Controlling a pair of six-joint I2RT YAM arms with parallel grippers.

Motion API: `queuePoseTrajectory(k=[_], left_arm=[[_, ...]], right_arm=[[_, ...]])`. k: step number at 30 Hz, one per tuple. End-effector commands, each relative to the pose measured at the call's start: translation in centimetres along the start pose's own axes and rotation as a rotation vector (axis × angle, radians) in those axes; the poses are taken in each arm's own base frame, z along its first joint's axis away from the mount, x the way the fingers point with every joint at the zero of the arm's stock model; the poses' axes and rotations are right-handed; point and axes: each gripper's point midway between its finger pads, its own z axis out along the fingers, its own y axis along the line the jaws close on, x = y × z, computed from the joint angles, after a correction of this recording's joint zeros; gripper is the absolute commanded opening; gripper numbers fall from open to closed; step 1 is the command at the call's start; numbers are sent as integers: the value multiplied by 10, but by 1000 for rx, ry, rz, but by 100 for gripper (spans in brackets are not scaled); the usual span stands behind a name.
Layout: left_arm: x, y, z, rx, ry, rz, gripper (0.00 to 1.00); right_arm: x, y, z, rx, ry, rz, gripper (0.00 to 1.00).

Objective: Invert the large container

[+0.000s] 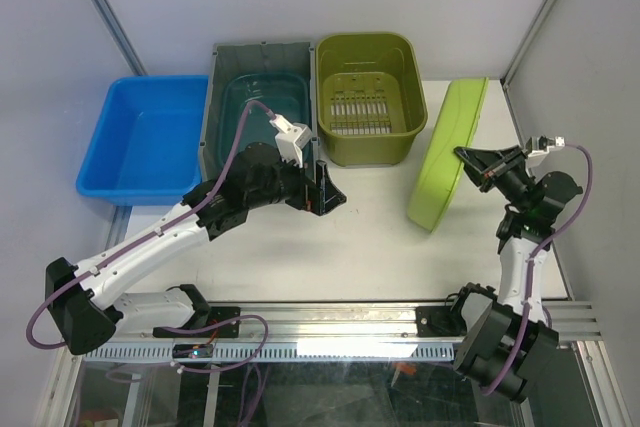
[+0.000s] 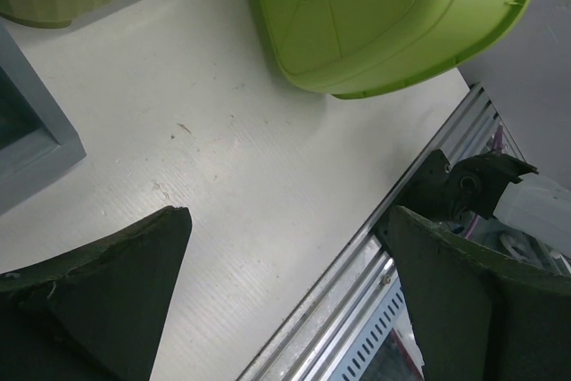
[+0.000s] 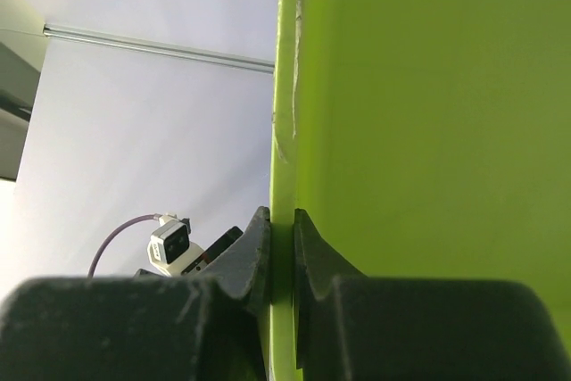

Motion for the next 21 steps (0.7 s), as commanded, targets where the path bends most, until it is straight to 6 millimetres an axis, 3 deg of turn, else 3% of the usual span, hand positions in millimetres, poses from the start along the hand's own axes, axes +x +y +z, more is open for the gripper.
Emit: queuePoseTrajectory(k=[1,9,10,12,14,17,21], left_arm=[[-19,-17,-3,71,-58,32,99],[-16,-15,-8,66,-64,26,99],[-15,-14,-9,64,-63,25,99],[-14,-14,-10,66,-59,28,99],[-14,-15,-11,66,-55,32,99],[-14,-15,-10,69,-50,36,99],[-13,-18,-7,80,-38,37,99]], right_arm=[[4,6,-9,-28,7,-65,0],[-1,-33,-16,99,-9,66,0],[-1,-40,-18,135,-12,31,7],[-7,-55,-23,257,-47,-15,31],[-12,-64,-31,364,-68,-81,44],[-17,-70,-37,436,-93,-126,53],[-21,-86,-49,539,-120,-128,55]])
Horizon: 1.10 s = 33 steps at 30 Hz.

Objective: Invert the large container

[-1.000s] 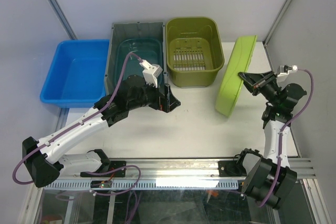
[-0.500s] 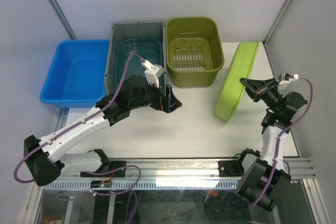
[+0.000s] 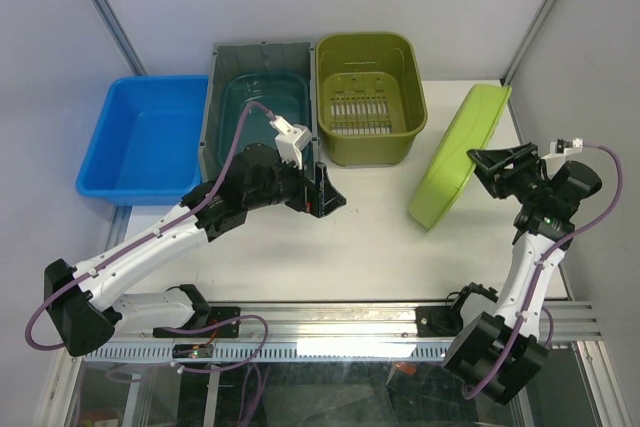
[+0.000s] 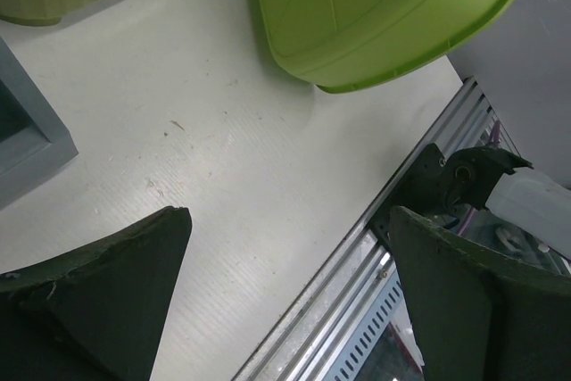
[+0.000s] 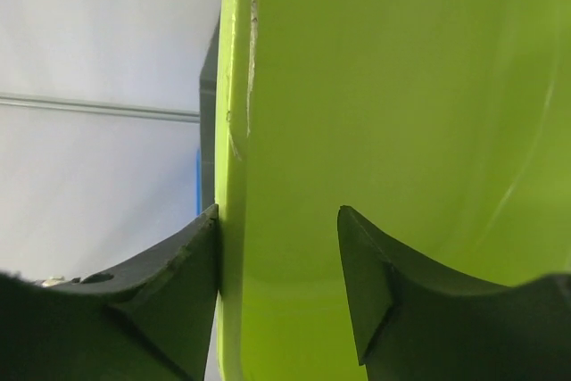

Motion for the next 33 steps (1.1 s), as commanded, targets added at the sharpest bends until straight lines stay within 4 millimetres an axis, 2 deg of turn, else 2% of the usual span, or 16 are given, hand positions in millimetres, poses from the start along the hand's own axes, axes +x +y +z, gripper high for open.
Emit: queuePoseTrajectory(k=[1,15,18,19,20,24,29,33], left_arm=[[-15,-15,-5,65,-38,34,99],[-14,-16,-3,70,-32,29,99],[-16,-18,-3,77,-31,32,99],[-15,-19,-3,81,-28,33,99],[-15,-20,-2,85,-25,34,99],[-14,-22,0,96,-14,29,99],[-14,-22,-1,97,-15,27,99],[-14,-24,-1,103,-13,25,99]], right_arm=[[10,-58,-12,262,-1,-12,55],[-16,-110,-54,666,-185,-111,54],[-27,-122,-70,783,-243,-135,57],[-29,-124,-75,813,-265,-133,61],[-32,-124,-77,824,-279,-138,65],[-41,-128,-88,897,-317,-145,72],[-42,-129,-89,902,-318,-156,74],[-42,-121,-85,872,-307,-179,74]])
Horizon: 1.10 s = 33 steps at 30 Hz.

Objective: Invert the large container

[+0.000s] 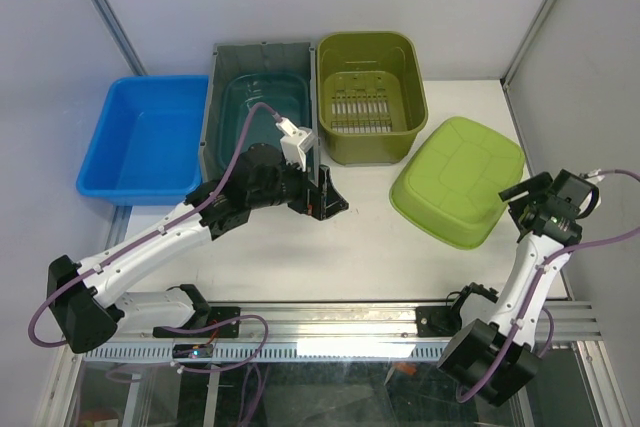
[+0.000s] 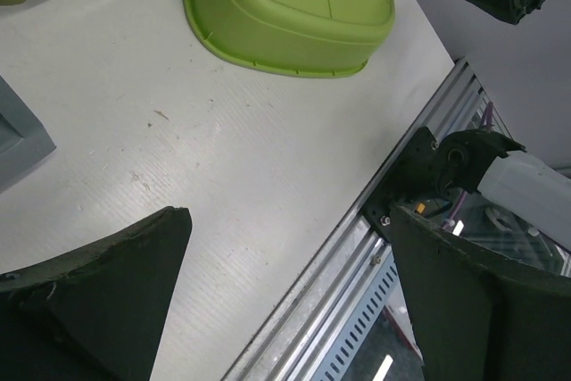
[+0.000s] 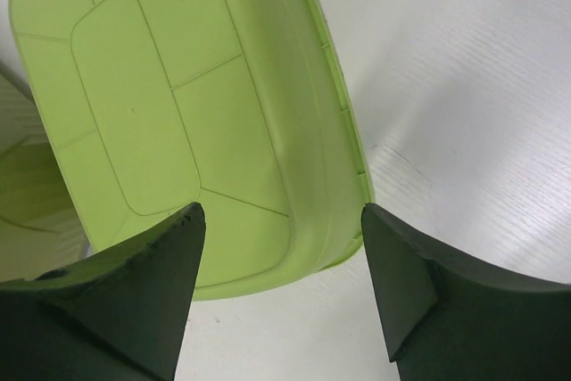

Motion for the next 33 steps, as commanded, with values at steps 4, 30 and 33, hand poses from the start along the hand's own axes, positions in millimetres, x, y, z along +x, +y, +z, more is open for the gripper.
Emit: queuePoseTrajectory(k=[4,30,33], left_arm=[[-20,-22,-2,87,-40,19,99],[-39,-13,9,8,-106,-36,99],[-39,-13,5,9,-114,-37,99]], right_arm=[[-10,24,-16,-103,-40,-90,73],[153,61,1,-99,210,-250,75],[123,47,28,-25,161,-245,76]])
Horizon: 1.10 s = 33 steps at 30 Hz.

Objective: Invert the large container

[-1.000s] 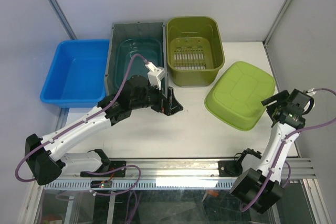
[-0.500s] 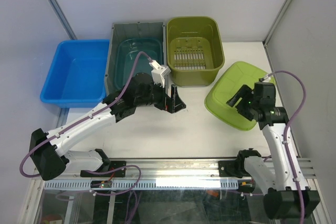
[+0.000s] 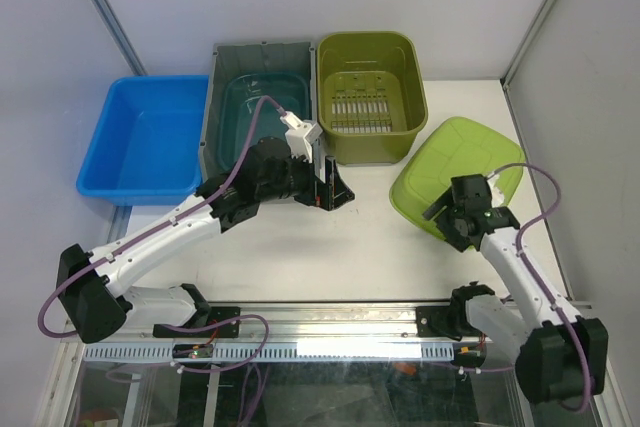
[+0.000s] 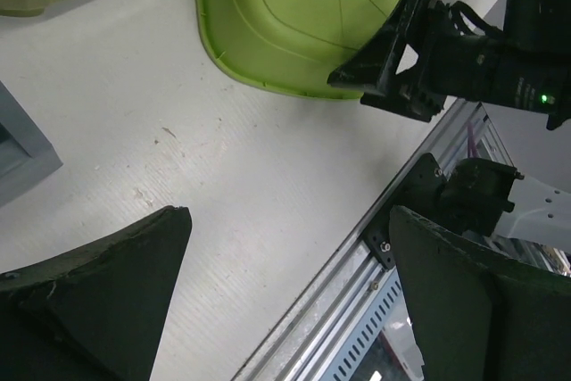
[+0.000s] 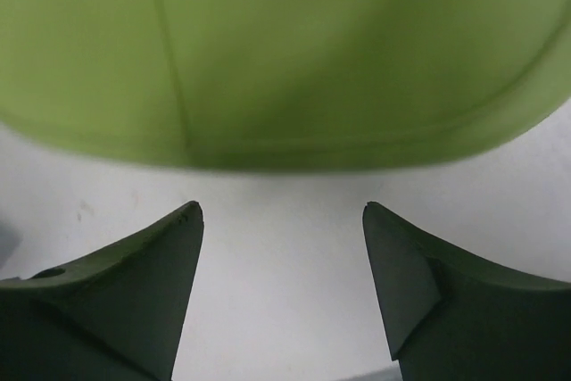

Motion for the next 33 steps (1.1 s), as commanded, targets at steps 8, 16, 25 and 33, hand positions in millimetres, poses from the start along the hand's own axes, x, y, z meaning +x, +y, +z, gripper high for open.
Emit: queuePoseTrajectory(k=[8,16,25,33], left_arm=[[-23,-19,-24,56,-101,-3,99],[-20,-15,-30,44,-113,-8,99],[-16,-13,-29,42,-102,-5,99],[-16,-14,-32,44,-105,-7,99]], right_arm=[[-153,-52,28,139,-298,142,77],[-174,-14,1,-4,-361,129,76],[-131,-62,10,121,-371,176,65],[-153,-44,2,-28,-312,289,67]])
